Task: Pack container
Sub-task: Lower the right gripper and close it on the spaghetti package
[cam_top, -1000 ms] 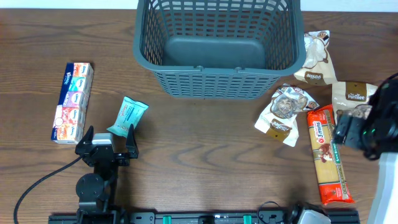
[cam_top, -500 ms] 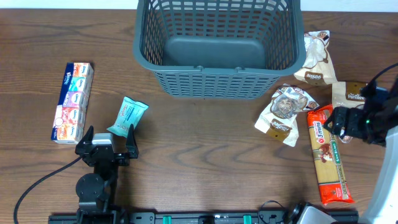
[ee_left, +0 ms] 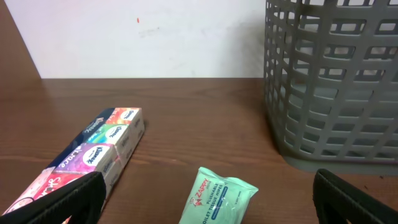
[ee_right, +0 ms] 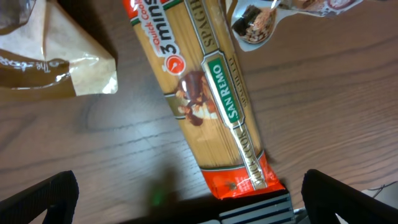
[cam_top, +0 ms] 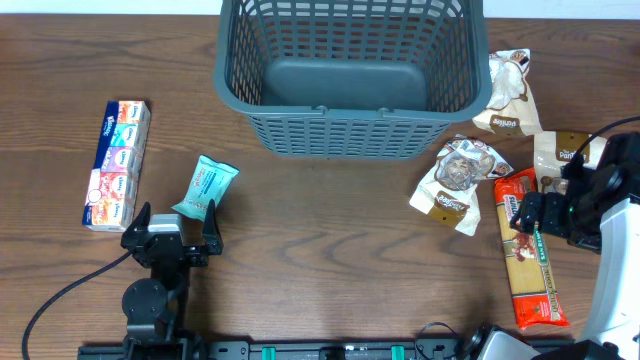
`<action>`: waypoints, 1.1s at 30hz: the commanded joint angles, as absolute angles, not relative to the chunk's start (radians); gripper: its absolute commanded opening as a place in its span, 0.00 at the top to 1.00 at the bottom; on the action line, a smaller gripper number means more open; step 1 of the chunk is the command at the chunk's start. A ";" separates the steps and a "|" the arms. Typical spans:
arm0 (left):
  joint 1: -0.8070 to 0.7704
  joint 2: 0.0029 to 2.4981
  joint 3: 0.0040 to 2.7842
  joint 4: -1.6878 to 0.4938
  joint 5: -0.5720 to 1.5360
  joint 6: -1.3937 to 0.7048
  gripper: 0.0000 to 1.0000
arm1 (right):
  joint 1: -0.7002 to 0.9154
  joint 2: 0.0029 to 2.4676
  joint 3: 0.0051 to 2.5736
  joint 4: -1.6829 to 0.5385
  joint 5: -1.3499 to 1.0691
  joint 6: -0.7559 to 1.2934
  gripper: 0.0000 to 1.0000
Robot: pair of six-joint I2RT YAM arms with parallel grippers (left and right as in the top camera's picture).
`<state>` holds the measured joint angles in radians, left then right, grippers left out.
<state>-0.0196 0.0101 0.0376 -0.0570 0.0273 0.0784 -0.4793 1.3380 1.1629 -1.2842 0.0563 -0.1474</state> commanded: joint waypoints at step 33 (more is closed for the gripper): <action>-0.018 0.003 0.006 -0.069 0.044 0.073 0.01 | -0.477 1.494 0.851 -0.822 0.007 -0.442 0.02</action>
<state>-0.0196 0.0101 0.0376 -0.0570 0.0273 0.0784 -0.4793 1.4918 0.8803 -0.8398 0.0177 -0.4278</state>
